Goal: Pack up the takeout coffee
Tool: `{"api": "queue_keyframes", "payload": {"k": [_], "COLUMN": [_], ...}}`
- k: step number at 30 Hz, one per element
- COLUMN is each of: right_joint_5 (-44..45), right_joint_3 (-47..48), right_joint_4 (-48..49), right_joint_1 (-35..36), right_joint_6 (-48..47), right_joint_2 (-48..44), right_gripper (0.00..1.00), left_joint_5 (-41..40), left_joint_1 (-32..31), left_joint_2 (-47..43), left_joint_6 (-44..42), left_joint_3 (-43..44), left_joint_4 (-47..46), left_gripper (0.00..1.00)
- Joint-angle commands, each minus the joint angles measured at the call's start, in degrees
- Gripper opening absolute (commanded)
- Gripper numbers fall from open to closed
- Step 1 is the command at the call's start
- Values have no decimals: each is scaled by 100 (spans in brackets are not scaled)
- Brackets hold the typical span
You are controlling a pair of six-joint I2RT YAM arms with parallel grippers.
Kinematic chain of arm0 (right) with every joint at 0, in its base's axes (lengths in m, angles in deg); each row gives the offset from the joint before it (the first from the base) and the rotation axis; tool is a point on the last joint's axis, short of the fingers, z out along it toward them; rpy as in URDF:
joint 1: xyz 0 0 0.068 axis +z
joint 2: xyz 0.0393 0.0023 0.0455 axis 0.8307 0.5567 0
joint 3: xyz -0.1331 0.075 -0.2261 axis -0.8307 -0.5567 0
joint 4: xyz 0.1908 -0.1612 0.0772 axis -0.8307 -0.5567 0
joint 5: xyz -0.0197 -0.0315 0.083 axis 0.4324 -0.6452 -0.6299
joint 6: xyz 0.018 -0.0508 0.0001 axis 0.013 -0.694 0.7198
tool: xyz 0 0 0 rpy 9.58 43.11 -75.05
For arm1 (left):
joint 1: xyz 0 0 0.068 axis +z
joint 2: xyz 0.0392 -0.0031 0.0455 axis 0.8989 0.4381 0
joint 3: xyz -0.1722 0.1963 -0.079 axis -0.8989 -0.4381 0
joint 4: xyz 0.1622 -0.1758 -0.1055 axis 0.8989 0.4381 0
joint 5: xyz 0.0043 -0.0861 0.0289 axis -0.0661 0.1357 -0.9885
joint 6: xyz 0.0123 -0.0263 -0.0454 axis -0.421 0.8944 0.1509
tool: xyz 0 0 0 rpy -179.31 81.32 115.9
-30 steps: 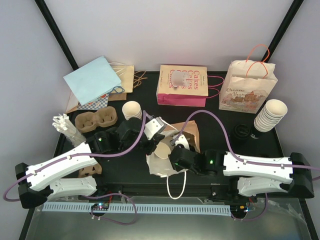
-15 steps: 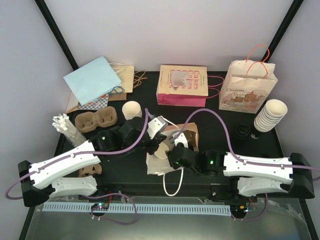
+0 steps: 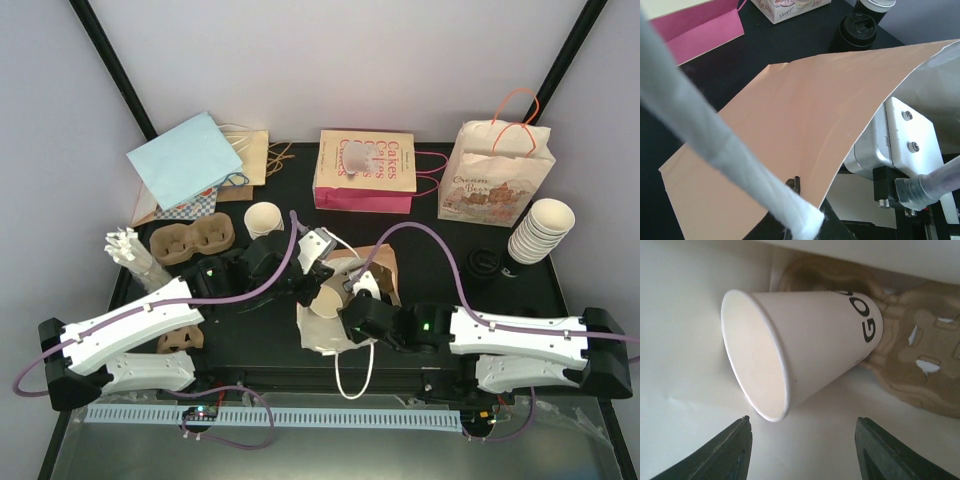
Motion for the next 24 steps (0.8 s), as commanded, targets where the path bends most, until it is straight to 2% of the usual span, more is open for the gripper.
{"api": "queue_keyframes", "payload": {"k": [1, 9, 15, 24], "right_joint_5": [-189, -379, -15, -705], "right_joint_3": [-174, -322, 362, 894], "right_joint_4": [-291, -492, -911, -963], "right_joint_1": [-29, -27, -93, -680], "right_joint_6": [218, 502, 289, 145], "right_joint_2": [-198, -302, -199, 275], "right_gripper": [60, 62, 65, 65], "left_joint_5": [-110, 149, 261, 189], "left_joint_1": [-67, -81, -133, -187], "left_joint_2": [-28, 146, 203, 208], "left_joint_6": [213, 292, 341, 315], "left_joint_3": [322, 433, 440, 370], "left_joint_4": [-115, -7, -46, -35], "left_gripper": [1, 2, 2, 2]}}
